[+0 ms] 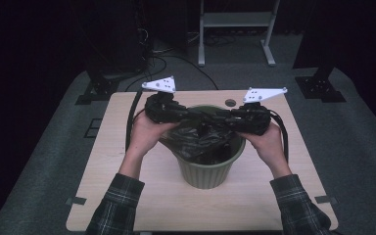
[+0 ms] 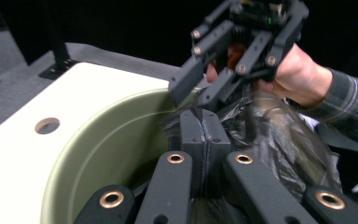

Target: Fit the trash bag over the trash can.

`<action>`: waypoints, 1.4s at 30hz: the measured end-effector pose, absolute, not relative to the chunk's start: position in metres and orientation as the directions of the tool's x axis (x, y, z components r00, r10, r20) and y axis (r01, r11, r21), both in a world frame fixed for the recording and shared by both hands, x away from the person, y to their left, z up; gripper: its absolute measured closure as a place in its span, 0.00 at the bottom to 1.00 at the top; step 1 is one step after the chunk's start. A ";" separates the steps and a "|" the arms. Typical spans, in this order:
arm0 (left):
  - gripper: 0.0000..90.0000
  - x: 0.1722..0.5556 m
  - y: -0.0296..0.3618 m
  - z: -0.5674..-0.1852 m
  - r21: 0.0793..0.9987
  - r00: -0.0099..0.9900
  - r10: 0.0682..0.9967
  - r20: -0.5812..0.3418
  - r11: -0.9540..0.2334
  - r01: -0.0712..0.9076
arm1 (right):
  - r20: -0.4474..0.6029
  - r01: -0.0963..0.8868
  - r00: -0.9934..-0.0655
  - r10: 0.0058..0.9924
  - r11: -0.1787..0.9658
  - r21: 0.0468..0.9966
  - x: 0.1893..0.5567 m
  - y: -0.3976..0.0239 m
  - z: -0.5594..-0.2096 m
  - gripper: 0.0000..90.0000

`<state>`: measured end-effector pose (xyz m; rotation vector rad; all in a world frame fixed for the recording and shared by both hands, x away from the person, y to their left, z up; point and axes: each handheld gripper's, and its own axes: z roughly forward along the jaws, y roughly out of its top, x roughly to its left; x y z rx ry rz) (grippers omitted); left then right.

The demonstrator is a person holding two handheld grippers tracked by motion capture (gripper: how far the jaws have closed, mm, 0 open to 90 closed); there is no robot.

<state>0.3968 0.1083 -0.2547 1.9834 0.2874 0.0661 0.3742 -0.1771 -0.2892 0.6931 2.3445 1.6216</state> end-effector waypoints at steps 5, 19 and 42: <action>1.00 0.397 0.129 -0.253 0.915 0.948 0.307 -0.084 -0.353 0.195 | 0.068 0.265 -0.863 0.501 0.335 0.904 0.373 -0.176 -0.297 0.86; 1.00 0.389 0.173 -0.258 0.936 0.911 0.401 -0.096 -0.274 0.219 | 0.070 0.275 -0.821 0.567 0.286 0.918 0.368 -0.204 -0.295 0.74; 1.00 0.391 0.151 -0.266 0.934 0.926 0.362 -0.109 -0.283 0.220 | 0.073 0.216 -0.874 0.480 0.249 0.944 0.362 -0.172 -0.273 0.95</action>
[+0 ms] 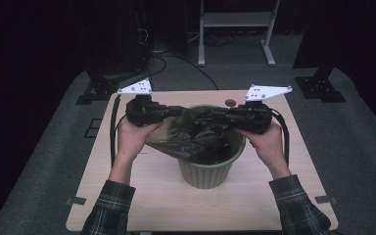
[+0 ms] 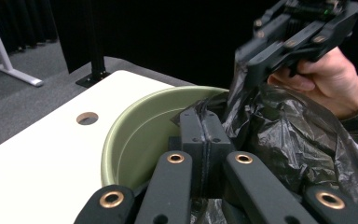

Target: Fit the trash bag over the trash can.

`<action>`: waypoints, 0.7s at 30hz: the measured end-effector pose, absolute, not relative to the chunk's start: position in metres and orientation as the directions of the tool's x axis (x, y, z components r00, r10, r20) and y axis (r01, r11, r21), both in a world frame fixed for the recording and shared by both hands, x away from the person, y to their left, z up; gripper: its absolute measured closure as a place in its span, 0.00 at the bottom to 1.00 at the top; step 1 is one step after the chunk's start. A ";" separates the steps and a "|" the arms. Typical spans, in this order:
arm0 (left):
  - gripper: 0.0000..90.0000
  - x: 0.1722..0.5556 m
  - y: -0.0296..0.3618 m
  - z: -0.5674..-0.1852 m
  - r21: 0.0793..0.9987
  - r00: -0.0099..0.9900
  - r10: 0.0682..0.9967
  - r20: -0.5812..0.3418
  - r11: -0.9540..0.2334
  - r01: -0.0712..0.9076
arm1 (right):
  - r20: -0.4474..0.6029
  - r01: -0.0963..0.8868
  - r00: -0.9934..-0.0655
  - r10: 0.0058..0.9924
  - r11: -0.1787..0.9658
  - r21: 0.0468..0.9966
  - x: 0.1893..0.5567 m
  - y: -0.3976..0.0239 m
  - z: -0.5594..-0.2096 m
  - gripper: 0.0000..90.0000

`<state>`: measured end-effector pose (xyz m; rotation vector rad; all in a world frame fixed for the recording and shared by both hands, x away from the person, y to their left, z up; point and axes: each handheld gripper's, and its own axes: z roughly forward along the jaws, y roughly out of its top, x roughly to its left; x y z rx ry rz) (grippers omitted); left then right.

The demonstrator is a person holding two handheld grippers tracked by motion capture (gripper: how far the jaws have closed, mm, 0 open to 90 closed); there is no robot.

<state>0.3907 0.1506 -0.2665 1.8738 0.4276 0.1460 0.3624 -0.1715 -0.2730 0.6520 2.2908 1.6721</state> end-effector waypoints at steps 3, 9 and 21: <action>1.00 0.392 0.157 -0.268 0.931 0.916 0.387 -0.107 -0.285 0.229 | 0.074 0.230 -0.867 0.492 0.263 0.937 0.363 -0.172 -0.277 1.00; 1.00 0.392 0.182 -0.273 0.937 0.885 0.447 -0.129 -0.238 0.257 | 0.071 0.239 -0.848 0.525 0.260 0.936 0.354 -0.203 -0.280 1.00; 1.00 0.379 0.220 -0.283 0.947 0.850 0.508 -0.141 -0.180 0.265 | 0.065 0.256 -0.800 0.596 0.241 0.936 0.332 -0.261 -0.296 1.00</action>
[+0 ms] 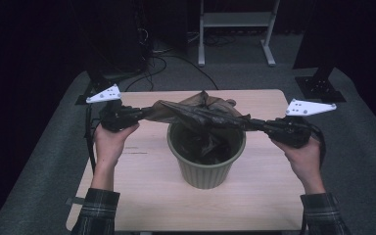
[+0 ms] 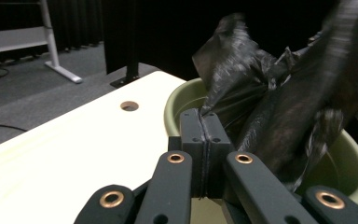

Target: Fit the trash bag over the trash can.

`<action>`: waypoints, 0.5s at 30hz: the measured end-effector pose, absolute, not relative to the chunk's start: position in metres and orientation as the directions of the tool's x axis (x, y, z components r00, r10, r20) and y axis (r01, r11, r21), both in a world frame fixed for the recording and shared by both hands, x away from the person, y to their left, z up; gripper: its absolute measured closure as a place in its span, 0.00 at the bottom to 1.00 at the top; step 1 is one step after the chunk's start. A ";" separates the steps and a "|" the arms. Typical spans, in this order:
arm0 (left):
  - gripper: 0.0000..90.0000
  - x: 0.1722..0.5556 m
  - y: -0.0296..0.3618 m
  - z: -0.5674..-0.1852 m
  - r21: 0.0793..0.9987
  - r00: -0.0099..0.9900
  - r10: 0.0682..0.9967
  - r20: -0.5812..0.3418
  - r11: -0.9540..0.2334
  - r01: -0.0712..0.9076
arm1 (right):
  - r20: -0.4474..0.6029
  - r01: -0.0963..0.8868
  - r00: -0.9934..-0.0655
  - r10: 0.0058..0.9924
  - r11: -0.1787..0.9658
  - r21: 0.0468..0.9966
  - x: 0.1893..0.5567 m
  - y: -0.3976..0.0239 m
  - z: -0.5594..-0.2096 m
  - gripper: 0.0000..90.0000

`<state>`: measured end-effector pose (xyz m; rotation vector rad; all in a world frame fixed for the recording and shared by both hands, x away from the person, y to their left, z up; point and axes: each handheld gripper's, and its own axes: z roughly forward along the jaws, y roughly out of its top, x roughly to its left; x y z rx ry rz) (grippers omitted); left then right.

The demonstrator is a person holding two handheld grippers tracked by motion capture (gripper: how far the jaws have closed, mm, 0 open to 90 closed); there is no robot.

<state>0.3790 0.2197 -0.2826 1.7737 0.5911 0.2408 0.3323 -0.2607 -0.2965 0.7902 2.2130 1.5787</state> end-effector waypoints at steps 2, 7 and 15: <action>1.00 0.377 0.225 -0.285 0.947 0.843 0.518 -0.144 -0.175 0.270 | 0.069 0.259 -0.795 0.602 0.235 0.937 0.330 -0.267 -0.301 1.00; 1.00 0.372 0.231 -0.294 0.947 0.844 0.512 -0.158 -0.163 0.277 | 0.093 0.278 -0.780 0.619 0.209 0.938 0.326 -0.282 -0.311 1.00; 0.99 0.363 0.228 -0.303 0.952 0.866 0.472 -0.167 -0.149 0.265 | 0.090 0.270 -0.784 0.614 0.208 0.940 0.321 -0.282 -0.317 1.00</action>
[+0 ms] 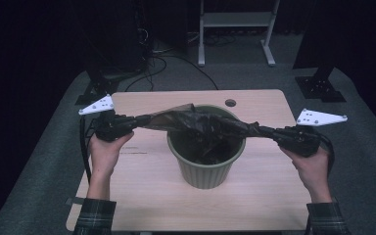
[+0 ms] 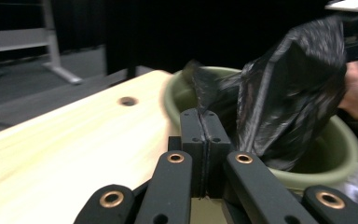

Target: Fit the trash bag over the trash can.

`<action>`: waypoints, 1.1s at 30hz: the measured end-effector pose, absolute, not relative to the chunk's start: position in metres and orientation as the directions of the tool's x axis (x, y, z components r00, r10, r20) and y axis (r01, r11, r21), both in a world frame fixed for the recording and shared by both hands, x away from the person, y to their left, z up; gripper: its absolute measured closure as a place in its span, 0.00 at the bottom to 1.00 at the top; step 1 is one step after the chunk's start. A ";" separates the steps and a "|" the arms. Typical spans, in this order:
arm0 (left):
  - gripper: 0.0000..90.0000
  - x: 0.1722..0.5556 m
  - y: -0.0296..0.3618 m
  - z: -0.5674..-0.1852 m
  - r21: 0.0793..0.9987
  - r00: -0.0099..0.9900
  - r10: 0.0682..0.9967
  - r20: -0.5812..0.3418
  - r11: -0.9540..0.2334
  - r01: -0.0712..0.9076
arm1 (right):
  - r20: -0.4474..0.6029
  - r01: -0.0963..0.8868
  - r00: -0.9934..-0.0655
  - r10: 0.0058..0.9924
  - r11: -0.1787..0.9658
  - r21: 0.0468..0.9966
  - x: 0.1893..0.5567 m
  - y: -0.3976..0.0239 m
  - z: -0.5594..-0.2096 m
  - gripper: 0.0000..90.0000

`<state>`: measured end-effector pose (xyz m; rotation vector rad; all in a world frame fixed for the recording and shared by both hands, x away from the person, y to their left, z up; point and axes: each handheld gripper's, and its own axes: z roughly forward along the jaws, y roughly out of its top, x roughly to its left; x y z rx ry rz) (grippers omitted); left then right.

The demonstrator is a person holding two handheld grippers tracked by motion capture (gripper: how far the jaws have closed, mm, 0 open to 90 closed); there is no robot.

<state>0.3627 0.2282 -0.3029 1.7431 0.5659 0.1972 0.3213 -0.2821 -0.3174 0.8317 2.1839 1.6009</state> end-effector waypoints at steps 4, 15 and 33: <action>0.98 0.353 0.224 -0.313 0.948 0.881 0.443 -0.163 -0.176 0.264 | 0.104 0.286 -0.791 0.603 0.214 0.934 0.318 -0.281 -0.326 0.91; 0.96 0.319 0.225 -0.323 0.954 0.913 0.373 -0.162 -0.177 0.242 | 0.102 0.259 -0.829 0.550 0.216 0.941 0.286 -0.286 -0.335 1.00; 0.99 0.286 0.240 -0.351 0.934 0.905 0.376 -0.197 -0.209 0.290 | 0.129 0.296 -0.854 0.504 0.265 0.918 0.250 -0.301 -0.360 1.00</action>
